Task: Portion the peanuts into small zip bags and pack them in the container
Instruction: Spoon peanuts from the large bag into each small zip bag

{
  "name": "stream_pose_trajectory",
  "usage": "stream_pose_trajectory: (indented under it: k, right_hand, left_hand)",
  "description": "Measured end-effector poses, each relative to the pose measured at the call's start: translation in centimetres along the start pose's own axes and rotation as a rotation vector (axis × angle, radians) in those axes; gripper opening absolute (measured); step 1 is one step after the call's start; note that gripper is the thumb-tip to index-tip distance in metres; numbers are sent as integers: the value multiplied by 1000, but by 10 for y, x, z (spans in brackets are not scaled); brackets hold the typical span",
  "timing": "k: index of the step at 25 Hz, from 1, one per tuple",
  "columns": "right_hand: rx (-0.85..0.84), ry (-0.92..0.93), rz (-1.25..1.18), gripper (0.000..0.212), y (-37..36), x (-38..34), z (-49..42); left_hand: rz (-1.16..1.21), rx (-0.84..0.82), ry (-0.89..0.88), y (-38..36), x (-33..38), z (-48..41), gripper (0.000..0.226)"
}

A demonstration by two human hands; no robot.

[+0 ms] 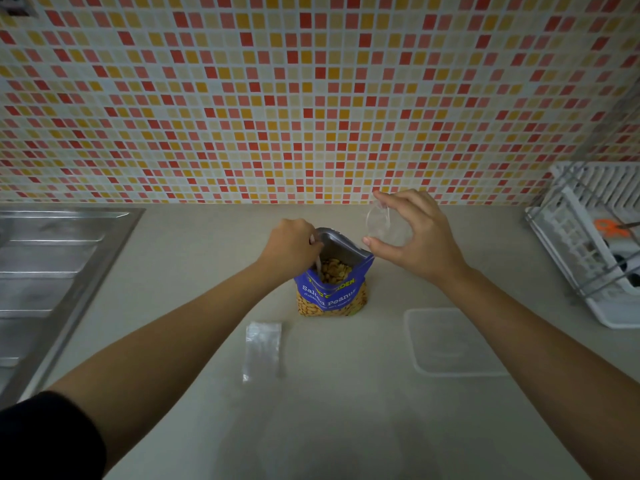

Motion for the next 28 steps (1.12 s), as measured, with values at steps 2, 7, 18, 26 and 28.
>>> stream_pose_trajectory:
  k: [2,7,18,26,28]
  right_hand:
    - [2,-1,5,59,1,1,0]
    - [4,-9,6,59,5,2,0]
    - [-20,-9,-1,59,3,-3,4]
    - [-122,-12,-20,64,-2,-12,9]
    - [-152,-21,-31,63,-2,-14,8]
  left_hand:
    - [-18,-25,40,-12,6,-5,25]
    - [83,-27,112,-19,15,-14,26]
    - [865,-41,317,12,-13,-9,12]
    - [1106,-2,463,22,-48,0,17]
    - [1141,18,506,24,-55,4,17]
Point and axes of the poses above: each hand's wrist, its own z-axis away from the middle knuckle, its own y-axis out of the back of the hand, x = y × z, the point moved 1 cm from there along -z, towards the middle knuckle, and after that the axes turned 13 degrees about z, right-handed, at the moved point
